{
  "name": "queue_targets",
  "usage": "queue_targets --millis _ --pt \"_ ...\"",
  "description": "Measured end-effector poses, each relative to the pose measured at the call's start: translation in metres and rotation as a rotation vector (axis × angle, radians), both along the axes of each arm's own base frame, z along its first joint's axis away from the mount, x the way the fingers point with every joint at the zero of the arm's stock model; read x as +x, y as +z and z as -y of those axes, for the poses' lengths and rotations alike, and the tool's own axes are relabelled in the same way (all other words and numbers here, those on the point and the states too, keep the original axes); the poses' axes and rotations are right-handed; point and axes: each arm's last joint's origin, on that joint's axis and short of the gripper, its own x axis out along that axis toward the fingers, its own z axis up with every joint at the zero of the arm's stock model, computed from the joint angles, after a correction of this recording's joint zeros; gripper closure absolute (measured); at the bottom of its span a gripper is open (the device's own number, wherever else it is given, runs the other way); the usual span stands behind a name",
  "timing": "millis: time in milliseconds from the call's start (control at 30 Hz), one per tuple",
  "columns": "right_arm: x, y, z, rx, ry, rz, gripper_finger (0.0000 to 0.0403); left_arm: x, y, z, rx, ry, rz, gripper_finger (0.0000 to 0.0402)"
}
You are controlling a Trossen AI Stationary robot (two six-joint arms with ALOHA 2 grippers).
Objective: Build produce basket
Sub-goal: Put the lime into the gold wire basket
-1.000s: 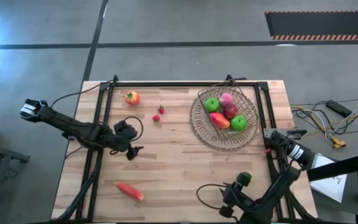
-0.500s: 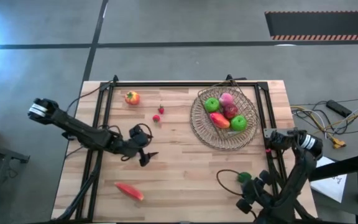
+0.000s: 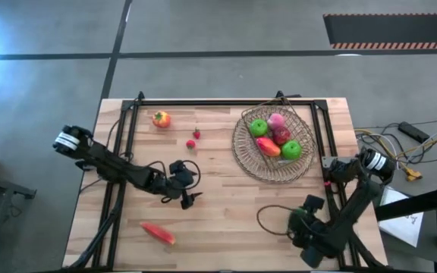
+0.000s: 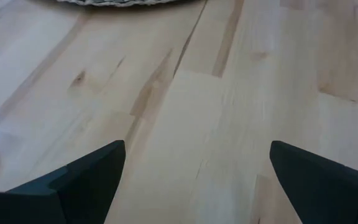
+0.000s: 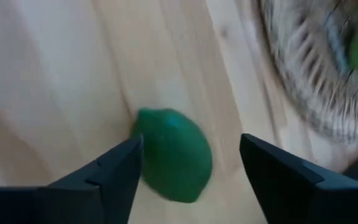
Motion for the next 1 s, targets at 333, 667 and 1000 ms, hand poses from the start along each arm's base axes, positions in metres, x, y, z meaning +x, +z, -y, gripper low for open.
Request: queue_targets --millis 333,667,1000 --pt "0.002 -0.011 0.015 0.076 0.061 -0.142 0.0072 0.003 -0.003 0.001 0.0 0.001 -0.002 0.0017" --pt "-0.004 -0.01 0.022 0.022 0.111 -0.265 0.0072 0.005 0.0 0.001 0.011 -0.014 0.017 0.0017" --pt "-0.015 -0.031 0.044 -0.054 0.149 -0.371 0.0076 0.005 0.0 0.001 0.024 -0.024 0.015 0.0017"
